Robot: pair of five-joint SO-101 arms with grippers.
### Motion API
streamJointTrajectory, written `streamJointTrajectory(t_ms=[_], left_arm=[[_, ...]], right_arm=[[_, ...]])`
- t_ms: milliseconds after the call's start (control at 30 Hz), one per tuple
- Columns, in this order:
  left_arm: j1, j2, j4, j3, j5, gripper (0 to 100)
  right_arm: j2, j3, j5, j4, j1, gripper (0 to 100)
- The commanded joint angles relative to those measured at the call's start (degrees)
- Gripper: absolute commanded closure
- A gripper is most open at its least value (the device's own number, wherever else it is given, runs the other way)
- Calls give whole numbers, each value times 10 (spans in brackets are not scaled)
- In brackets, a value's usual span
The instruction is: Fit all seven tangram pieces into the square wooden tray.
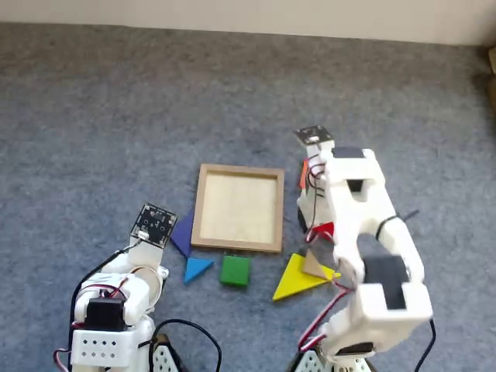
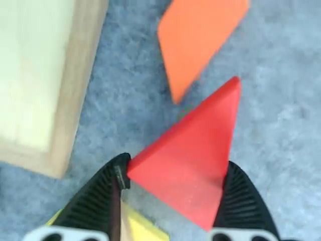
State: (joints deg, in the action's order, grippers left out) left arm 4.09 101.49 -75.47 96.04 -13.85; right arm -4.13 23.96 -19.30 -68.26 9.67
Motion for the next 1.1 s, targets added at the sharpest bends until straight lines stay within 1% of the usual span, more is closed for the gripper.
streamJointTrajectory(t_ms=[0, 200, 300, 433, 600, 767, 900, 1067], left_arm=[[5, 29, -3, 11, -7, 993], [5, 29, -3, 11, -7, 993], [5, 29, -3, 11, -7, 993], [5, 29, -3, 11, -7, 993], [5, 29, -3, 11, -7, 993], [5, 29, -3, 11, -7, 993], [5, 29, -3, 11, -7, 993], [5, 29, -3, 11, -7, 993]], right_arm=[[73, 11, 3, 7, 6, 903], [102, 12, 7, 3, 7, 903], [113, 12, 15, 3, 26, 903], [120, 12, 84, -16, 55, 903], [117, -35, 128, -66, 103, 903], [116, -60, 189, -69, 168, 903], [116, -79, 239, -52, 212, 903], [116, -81, 276, 15, 242, 903]])
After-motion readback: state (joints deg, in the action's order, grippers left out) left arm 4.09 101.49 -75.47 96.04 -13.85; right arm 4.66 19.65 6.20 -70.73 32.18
